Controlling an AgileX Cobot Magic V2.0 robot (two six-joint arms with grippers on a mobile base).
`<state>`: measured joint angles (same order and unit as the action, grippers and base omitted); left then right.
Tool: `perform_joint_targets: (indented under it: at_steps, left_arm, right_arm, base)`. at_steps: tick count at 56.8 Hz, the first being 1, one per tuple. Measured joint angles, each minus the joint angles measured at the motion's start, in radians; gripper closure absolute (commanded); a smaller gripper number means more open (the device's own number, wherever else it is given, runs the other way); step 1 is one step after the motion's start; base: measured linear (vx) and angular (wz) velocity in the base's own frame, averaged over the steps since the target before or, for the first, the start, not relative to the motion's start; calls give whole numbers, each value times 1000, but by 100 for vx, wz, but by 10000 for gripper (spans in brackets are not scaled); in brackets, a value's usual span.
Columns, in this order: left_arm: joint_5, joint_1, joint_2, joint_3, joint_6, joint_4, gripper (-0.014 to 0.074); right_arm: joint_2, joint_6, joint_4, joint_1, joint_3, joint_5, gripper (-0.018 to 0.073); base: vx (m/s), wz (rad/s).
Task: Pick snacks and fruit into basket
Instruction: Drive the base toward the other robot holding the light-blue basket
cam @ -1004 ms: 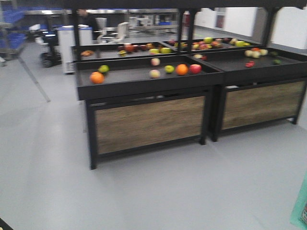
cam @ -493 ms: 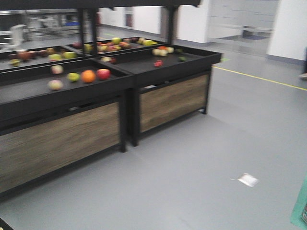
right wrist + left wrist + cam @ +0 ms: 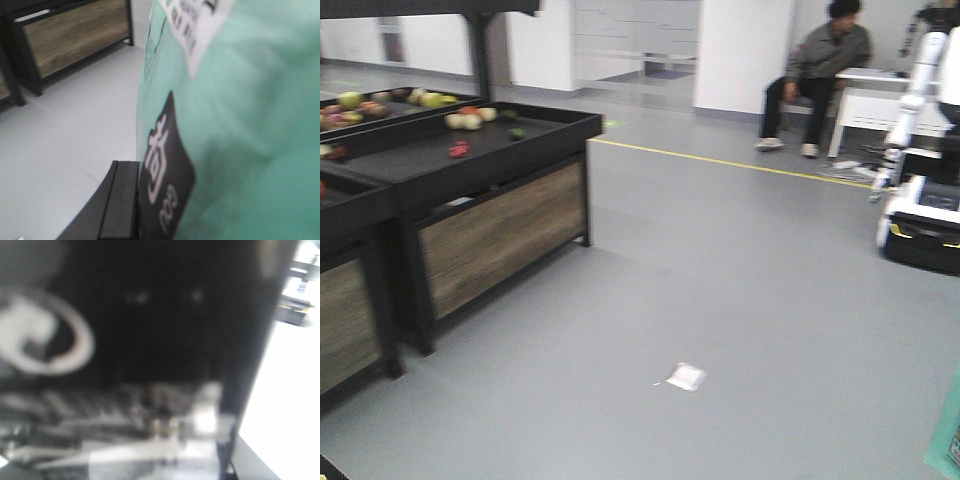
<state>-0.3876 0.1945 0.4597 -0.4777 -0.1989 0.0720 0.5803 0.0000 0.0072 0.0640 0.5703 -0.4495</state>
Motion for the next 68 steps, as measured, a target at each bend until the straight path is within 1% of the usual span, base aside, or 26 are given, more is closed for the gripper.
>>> perform_joint_targets:
  at_steps: [46,58,68]
  left_arm:
    - [0,0,0,0,0,0,600]
    - [0,0,0,0,0,0,600]
    - [0,0,0,0,0,0,600]
  right_arm:
    - [0,0,0,0,0,0,559]
    - [0,0,0,0,0,-2,559]
    - [0,0,0,0,0,-2,559]
  base:
    - [39,-65]
    - [42,-46]
    - [47,-25]
